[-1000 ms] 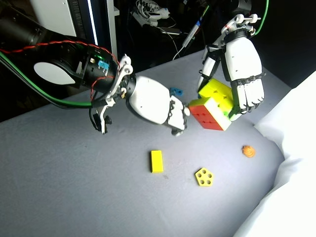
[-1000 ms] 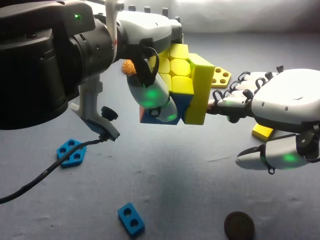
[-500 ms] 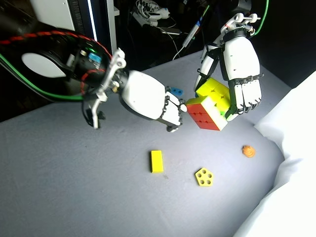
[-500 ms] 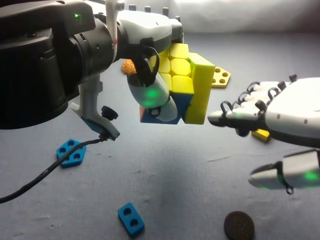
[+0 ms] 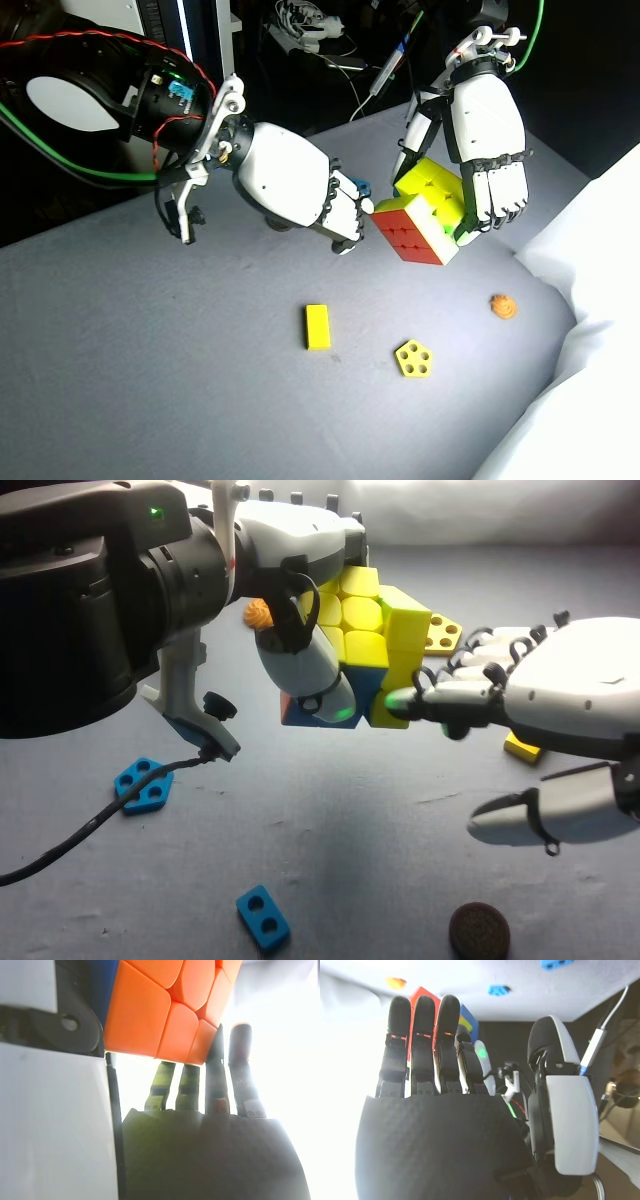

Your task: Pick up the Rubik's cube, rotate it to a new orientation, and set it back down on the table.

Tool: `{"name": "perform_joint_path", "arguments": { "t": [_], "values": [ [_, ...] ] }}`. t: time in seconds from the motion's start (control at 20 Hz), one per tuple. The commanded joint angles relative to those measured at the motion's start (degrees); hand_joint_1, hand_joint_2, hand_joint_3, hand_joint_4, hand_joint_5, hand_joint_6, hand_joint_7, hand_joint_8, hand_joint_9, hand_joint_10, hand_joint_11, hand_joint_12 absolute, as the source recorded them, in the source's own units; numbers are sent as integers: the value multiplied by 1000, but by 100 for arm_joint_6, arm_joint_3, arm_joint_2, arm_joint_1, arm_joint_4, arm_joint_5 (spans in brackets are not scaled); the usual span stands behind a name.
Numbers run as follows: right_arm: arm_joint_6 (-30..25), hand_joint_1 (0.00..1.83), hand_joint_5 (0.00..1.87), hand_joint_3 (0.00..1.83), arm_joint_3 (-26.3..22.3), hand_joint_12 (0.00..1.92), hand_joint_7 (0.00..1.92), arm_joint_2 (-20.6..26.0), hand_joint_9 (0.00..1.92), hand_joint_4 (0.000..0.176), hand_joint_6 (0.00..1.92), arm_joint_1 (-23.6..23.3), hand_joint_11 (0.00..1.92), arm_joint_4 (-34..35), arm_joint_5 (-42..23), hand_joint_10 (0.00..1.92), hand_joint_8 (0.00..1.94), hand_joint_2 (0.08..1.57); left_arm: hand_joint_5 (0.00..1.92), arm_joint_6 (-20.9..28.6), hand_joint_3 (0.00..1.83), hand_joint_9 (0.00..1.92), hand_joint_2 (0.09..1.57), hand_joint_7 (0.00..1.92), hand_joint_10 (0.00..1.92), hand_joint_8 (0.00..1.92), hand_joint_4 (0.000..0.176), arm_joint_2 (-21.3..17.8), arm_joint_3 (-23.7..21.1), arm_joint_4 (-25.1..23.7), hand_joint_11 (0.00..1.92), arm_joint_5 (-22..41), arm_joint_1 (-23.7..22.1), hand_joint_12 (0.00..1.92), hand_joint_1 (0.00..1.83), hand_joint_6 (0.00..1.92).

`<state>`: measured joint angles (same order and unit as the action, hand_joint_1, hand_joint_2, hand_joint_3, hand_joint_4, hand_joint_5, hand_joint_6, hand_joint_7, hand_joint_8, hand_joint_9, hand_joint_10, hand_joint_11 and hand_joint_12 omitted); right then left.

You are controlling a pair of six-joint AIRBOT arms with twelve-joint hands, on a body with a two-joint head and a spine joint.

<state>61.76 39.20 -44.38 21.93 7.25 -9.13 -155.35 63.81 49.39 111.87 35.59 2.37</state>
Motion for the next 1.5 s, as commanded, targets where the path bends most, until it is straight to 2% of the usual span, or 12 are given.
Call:
{"name": "perform_joint_path", "arguments": {
  "t": [0.0, 0.15, 0.2, 0.45, 0.55, 0.65, 0.9, 1.0, 1.15, 1.3, 1.45],
  "values": [
    [-1, 494, 98, 0, 27, 1244, 195, -10, 90, 0, 2, -73, 0, -7, -567, 1138, 1104, 1203, 163, 33, 0, 37, 1001, 52, 1921, 1870, 0, -20, 12, -337, 0, -156, -121, 1921, 1159, 1653],
    [20, 501, 102, 0, 165, 1163, 203, -163, 92, 0, 10, -75, 0, -4, -568, 1143, 1095, 1204, 156, 33, 0, 44, 1002, 51, 1914, 1853, 0, -19, 19, -311, 0, -155, -132, 1921, 1114, 1657],
    [23, 488, 109, 0, 210, 1157, 209, -214, 95, 0, 11, -66, 0, -4, -567, 1137, 1092, 1205, 154, 34, 3, 50, 1010, 57, 1916, 1850, 0, -19, 19, -290, 0, -155, -133, 1921, 1166, 1664],
    [63, 498, 124, 0, 322, 1200, 209, -378, 88, 0, 7, 23, 0, -2, -593, 1133, 1067, 1199, 200, 100, 0, 72, 1003, 87, 1906, 1834, 0, -16, 23, -255, 0, -129, -169, 1921, 1215, 1600],
    [80, 510, 130, 0, 426, 1214, 210, -466, 93, 0, 7, 90, 0, 1, -616, 1133, 1062, 1195, 175, 107, 0, 74, 990, 77, 1917, 1846, 0, -17, 23, -250, 1, -107, -186, 1921, 1156, 1620],
    [87, 513, 134, 0, 535, 1232, 218, -526, 100, 0, 7, 111, 0, 143, -626, 1135, 1063, 1194, 161, 114, 0, 79, 994, 76, 1901, 1834, 0, -17, 26, -242, 8, -100, -190, 1921, 1172, 1617],
    [107, 474, 89, 7, 577, 1244, 189, -560, 76, 0, 0, 21, 0, 150, -715, 1135, 1080, 1220, 169, 116, 13, 65, 1039, 74, 1902, 1848, 0, -17, 36, -233, 1, -92, -190, 1921, 1198, 1593],
    [110, 508, 109, 0, 582, 1236, 209, -560, 92, 0, 5, -23, 0, 150, -807, 1131, 1077, 1204, 131, 116, 0, 30, 1018, 30, 1920, 1861, 0, -16, 39, -233, 0, -92, -198, 1921, 1155, 1669],
    [118, 483, 105, 4, 642, 1257, 193, -604, 78, 0, 3, -49, 0, 149, -855, 1147, 1083, 1215, 164, 116, 8, 64, 1043, 63, 1914, 1844, 0, -14, 39, -233, 0, -92, -208, 1921, 1185, 1623],
    [151, 501, 106, 0, 712, 1222, 214, -653, 84, 0, 0, -34, 0, 149, -854, 1127, 1051, 1205, 136, 116, 0, 36, 999, 25, 1920, 1875, 0, -14, 39, -233, 0, -86, -213, 1921, 1130, 1640],
    [174, 501, 104, 0, 805, 1220, 211, -707, 85, 0, 9, -25, 0, 149, -855, 1121, 1058, 1203, 143, 116, 4, 49, 1027, 42, 1921, 1860, 0, -14, 40, -233, 6, -86, -212, 1921, 1180, 1638]
  ]
}}
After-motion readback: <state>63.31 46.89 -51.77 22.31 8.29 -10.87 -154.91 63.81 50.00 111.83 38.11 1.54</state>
